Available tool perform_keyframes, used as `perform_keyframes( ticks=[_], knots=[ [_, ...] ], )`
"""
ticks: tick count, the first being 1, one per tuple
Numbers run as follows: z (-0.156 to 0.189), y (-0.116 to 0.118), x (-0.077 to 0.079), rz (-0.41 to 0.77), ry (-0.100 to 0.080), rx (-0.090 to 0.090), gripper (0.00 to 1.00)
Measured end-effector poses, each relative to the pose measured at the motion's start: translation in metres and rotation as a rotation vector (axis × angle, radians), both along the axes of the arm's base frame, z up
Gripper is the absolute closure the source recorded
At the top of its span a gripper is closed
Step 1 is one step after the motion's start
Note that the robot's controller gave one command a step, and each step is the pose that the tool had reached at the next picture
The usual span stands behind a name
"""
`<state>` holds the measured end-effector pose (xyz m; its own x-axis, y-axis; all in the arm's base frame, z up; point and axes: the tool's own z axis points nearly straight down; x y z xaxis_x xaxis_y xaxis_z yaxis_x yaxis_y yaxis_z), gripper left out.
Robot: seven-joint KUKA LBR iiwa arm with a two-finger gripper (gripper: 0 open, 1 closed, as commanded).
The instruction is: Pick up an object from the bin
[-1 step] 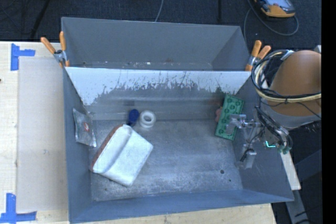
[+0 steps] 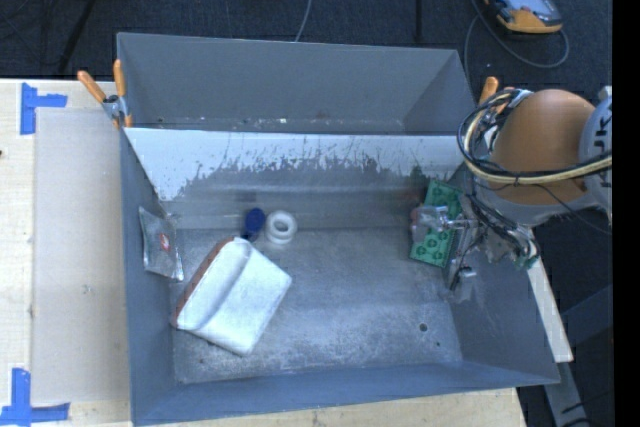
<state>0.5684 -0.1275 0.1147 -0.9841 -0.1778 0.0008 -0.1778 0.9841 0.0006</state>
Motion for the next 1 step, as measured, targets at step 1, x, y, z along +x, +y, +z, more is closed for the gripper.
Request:
perform_keyframes(
  ticks=[1],
  knots=[
    [-0.0420,-0.0022,0.0378,-0.210,-0.005,0.010,0.00]
  ],
)
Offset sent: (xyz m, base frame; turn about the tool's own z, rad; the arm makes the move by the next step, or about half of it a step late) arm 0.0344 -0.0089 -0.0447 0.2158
